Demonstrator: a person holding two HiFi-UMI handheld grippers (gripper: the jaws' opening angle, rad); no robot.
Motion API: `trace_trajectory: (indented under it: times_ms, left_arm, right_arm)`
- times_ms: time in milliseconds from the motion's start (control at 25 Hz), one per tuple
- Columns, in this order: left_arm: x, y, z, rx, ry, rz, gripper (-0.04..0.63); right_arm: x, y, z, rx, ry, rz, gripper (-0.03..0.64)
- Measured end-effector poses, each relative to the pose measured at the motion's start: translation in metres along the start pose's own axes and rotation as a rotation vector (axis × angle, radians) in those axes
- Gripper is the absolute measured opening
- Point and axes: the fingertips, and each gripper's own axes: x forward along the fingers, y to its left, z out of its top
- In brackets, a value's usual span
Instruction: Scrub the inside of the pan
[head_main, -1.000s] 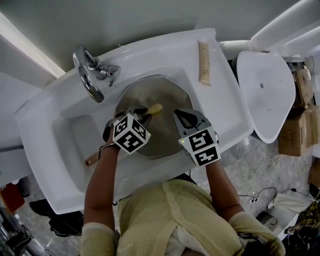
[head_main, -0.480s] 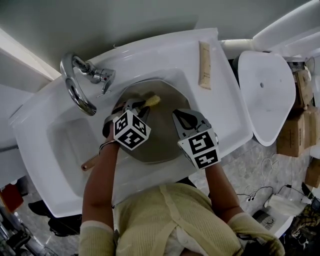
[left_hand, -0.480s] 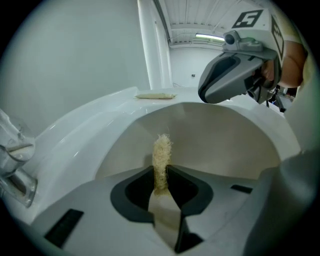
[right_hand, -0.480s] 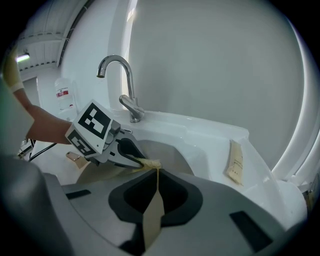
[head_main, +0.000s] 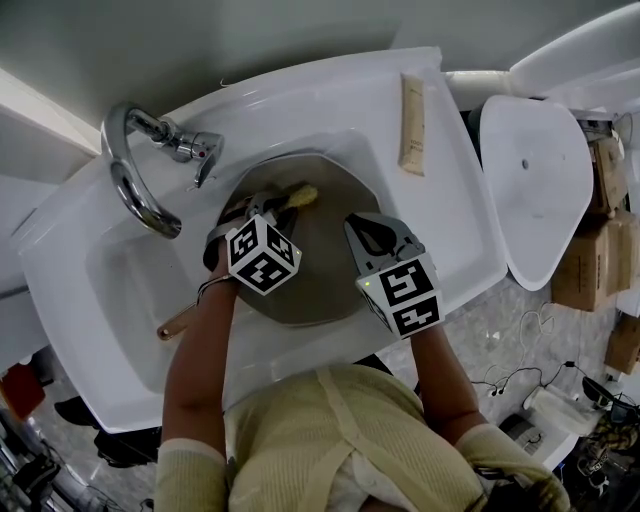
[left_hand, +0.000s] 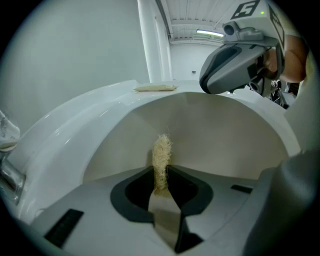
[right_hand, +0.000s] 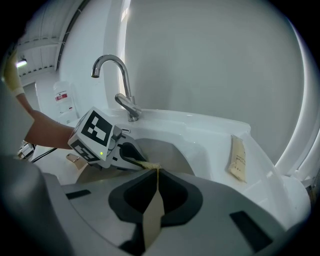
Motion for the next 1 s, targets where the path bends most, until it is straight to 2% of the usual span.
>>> trace_trajectory:
  times_ms: [360,1000]
  left_arm:
    - [0.003,-0.005,-0.008,-0.03,0.038,-0.037,0.123]
    - [-0.006,-0.048,-0.018,0.057,0.083,-0.146,0.123]
  right_arm:
    - [0.003,0.002,-0.002,-0.006,0.011,0.003,0.029]
    - [-0.002,0.01,-0.005,0.01,0.007,0.004,0.029]
